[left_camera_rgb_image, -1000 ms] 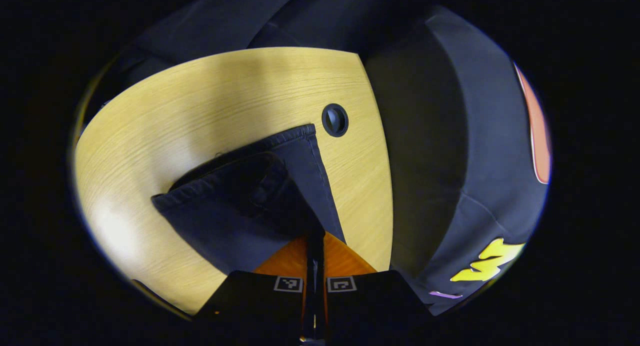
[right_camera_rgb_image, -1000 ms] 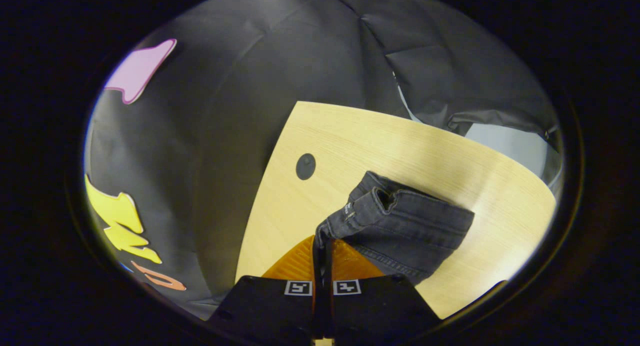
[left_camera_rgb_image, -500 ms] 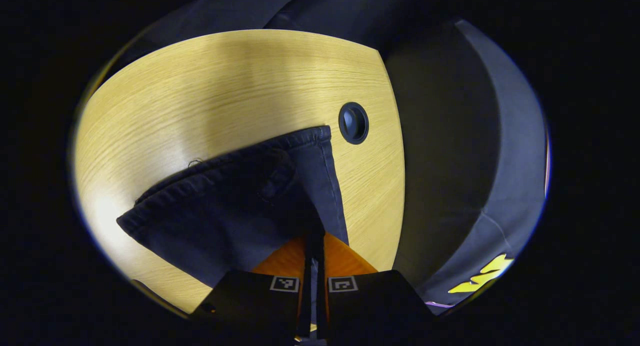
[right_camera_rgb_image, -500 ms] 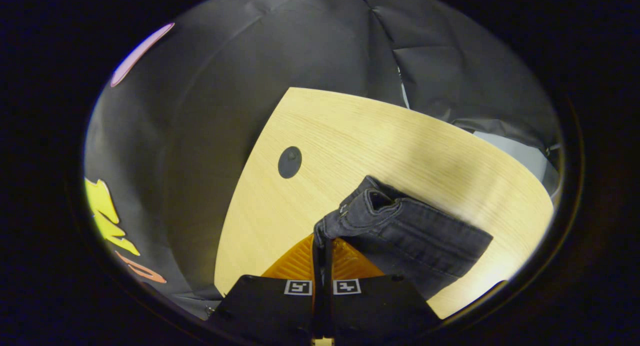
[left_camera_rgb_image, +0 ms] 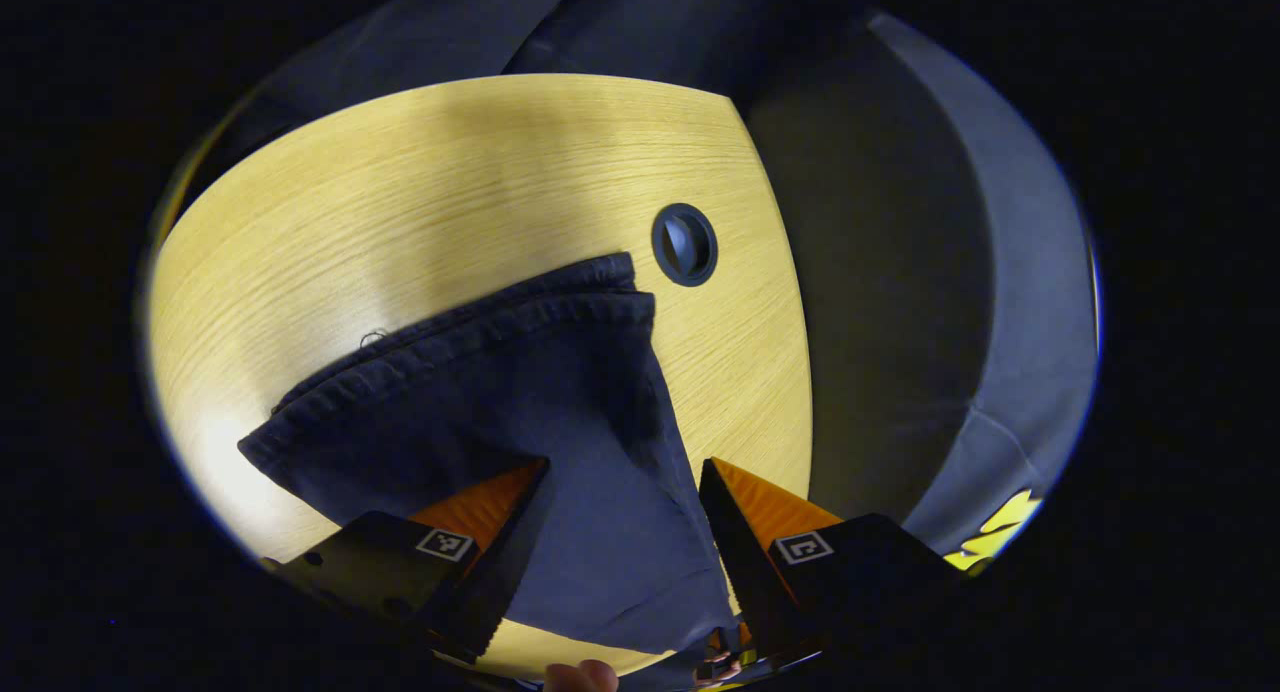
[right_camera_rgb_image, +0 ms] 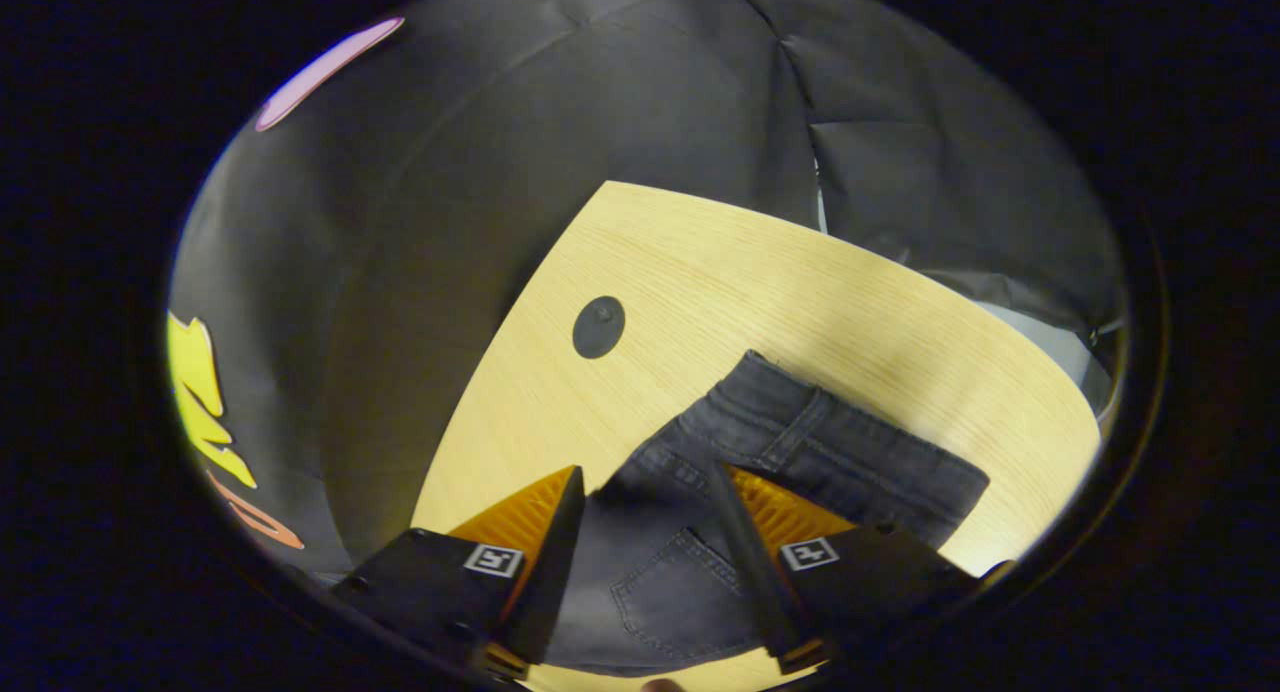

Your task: Grasp the waist and the cuffs of the jeans and fold them to make the two legs overlap; first hold the waist and fold one-third of the jeans toward the cuffs, then hold the cuffs and fold the remaining one-third in the same direction to finish folding.

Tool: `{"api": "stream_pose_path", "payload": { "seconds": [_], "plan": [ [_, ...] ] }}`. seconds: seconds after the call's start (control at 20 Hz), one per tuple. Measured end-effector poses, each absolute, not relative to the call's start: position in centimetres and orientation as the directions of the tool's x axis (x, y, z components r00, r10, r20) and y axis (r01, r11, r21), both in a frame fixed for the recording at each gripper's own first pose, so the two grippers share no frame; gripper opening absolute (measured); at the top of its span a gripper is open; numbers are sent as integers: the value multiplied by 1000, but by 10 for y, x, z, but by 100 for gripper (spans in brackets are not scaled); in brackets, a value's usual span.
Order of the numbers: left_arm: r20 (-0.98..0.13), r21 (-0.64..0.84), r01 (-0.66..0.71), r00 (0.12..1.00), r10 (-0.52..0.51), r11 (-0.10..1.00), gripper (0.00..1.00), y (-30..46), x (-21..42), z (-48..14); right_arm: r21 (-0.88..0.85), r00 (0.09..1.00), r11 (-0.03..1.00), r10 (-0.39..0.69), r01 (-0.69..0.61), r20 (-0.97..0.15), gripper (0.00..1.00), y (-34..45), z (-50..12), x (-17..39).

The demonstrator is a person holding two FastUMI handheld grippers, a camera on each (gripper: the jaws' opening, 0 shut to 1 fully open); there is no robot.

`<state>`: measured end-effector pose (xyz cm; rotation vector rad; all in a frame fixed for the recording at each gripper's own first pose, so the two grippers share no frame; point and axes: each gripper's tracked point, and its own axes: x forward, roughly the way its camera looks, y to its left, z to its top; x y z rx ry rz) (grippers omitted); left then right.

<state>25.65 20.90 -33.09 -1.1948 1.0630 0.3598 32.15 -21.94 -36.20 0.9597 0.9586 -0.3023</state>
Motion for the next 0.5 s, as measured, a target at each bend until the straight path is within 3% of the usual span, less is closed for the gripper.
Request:
{"api": "stream_pose_path", "payload": {
  "seconds": [0.1, 0.2, 0.35, 0.5],
  "plan": [
    [-827, -562, -708, 495, -267, 429, 100, 204, 257, -320, 538, 578, 604, 153, 587, -802, 85, -217, -356, 318],
    [-826, -557, -671, 510, -240, 489, 95, 199, 260, -302, 527, 592, 633, 132, 567, -795, 99, -215, -344, 312],
    [-823, -525, -580, 532, -199, 622, 96, 188, 262, -258, 514, 625, 679, 104, 524, -774, 99, -218, -320, 302],
    [-774, -511, -438, 609, -175, 739, 97, 165, 261, -200, 477, 678, 750, 51, 459, -733, 99, -224, -282, 283]
  ]
}}
